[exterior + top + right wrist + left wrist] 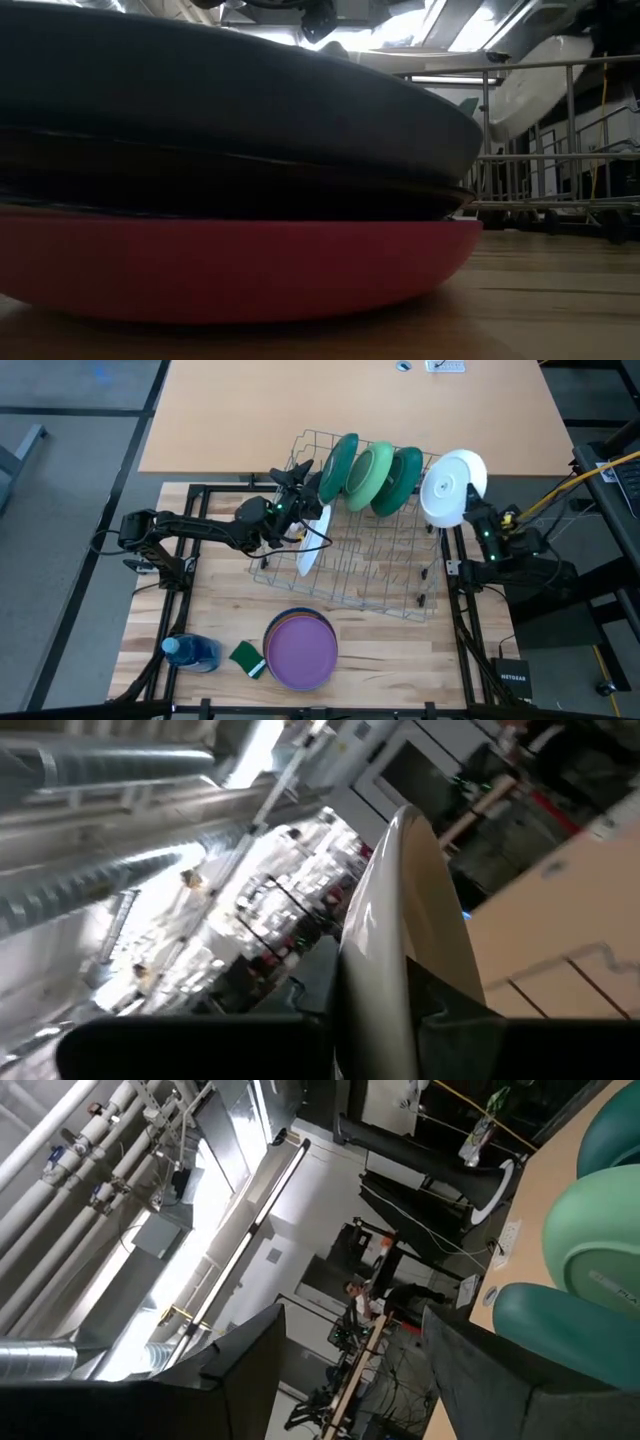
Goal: Sort dishes
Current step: Put the white plate in the dish rack
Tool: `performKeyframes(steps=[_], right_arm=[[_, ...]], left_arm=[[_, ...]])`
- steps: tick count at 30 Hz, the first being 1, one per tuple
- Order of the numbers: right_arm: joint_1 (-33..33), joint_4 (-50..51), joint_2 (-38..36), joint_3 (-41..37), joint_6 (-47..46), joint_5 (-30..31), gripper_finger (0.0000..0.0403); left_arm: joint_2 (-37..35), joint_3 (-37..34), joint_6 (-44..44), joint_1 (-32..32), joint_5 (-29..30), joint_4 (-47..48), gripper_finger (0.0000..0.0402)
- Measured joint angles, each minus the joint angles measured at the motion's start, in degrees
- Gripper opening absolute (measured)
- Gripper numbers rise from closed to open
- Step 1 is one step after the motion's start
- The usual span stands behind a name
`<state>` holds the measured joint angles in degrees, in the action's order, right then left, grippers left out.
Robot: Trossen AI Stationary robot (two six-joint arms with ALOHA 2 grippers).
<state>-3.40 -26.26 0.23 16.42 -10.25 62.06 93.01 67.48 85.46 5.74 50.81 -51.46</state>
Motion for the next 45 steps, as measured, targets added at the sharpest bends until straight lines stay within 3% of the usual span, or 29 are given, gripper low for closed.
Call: performKeyframes(steps=[7,20,31,45], right_arm=[[0.0,3.0,0.0,-1.6,-6.1,0.9,0.0042],[0.0,3.2,1.5,-2.3,-9.3,4.9,0.0042],[0.0,3.2,6.8,-2.3,-9.5,7.9,0.0042],[0.0,3.2,11.7,-2.3,-6.2,5.7,0.0042]], left_arm=[[0.0,0.0,-0.2,0.0,0.0,0.0,0.0225],[0.0,0.0,-0.9,0.0,0.0,0.1,0.0225],[0.0,0.0,-1.4,0.0,0.0,1.3,0.0225],[0.0,0.0,-1.8,0.0,0.0,3.4,0.0225]])
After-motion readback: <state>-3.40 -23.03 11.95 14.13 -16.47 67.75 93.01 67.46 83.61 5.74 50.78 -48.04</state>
